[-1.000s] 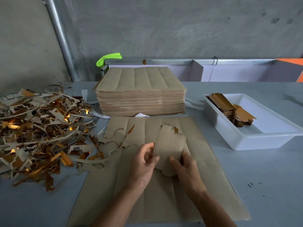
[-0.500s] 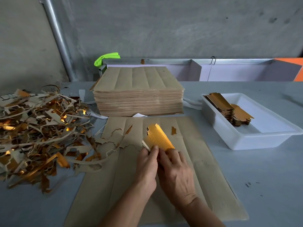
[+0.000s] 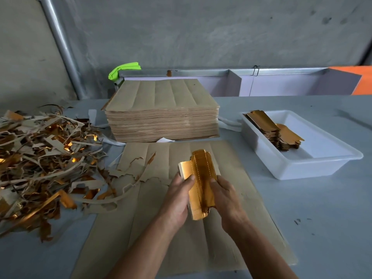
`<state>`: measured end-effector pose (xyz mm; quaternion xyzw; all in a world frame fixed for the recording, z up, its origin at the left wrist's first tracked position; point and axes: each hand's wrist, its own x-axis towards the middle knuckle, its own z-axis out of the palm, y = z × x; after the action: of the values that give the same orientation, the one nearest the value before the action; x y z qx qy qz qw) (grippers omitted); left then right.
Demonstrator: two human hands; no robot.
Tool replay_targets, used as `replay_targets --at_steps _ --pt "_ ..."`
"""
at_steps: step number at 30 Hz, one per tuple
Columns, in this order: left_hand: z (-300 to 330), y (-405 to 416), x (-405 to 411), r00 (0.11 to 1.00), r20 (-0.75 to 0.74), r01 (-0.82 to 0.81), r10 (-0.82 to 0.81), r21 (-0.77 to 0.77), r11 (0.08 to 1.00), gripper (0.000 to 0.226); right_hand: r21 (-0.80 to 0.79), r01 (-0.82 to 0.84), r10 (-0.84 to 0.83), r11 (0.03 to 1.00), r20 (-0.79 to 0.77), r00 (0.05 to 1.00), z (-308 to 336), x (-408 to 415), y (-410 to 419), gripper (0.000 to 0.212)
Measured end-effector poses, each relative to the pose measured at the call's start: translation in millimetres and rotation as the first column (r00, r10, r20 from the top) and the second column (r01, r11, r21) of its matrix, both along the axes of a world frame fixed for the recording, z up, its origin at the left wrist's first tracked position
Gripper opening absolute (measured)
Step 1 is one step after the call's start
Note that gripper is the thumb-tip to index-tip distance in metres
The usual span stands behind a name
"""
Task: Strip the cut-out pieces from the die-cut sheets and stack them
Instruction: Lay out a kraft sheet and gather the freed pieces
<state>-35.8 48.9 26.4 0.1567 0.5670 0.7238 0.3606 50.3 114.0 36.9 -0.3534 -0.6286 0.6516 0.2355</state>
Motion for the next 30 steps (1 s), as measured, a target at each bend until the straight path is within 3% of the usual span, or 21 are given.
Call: replay_targets --at_steps 4,8,12,15,21,25,30 --pt "-2 4 2 0.998 -0.056 -0.036 0.039 0.045 0.998 0.020 0.113 -0.032 0.035 0.993 -0.026 0.999 -3 3 8 0.024" --pt "2 0 -8 0.974 -0.226 0.032 -0.011 0.090 0.995 0.022 0.305 -0.035 0.081 0.952 -0.138 0.987 -8 10 21 0.019" --pt "-7 0 -8 0.936 -0.345 0.055 -0.068 -0.048 0.997 0.016 0.406 -0.028 0.068 0.913 -0.085 0.994 -21 7 19 0.015" --pt "-14 4 -5 0.928 -0.356 0.073 -0.109 -0.113 0.991 0.013 0.379 -0.013 0.042 0.925 -0.070 0.997 -29 3 13 0.016" --pt "-6 26 -11 0.945 -0.313 0.091 -0.094 -0.022 0.996 0.015 0.326 0.070 -0.045 0.943 -0.086 0.995 -9 4 36 0.021" --pt "9 61 -4 0.961 -0.276 -0.015 0.004 -0.037 0.999 0.017 0.317 0.083 -0.067 0.945 -0.061 0.996 13 15 65 0.026" --pt "35 119 15 0.967 -0.243 -0.095 0.081 -0.047 0.994 0.018 0.067 0.240 -0.233 0.969 -0.100 0.967 29 37 114 0.022"
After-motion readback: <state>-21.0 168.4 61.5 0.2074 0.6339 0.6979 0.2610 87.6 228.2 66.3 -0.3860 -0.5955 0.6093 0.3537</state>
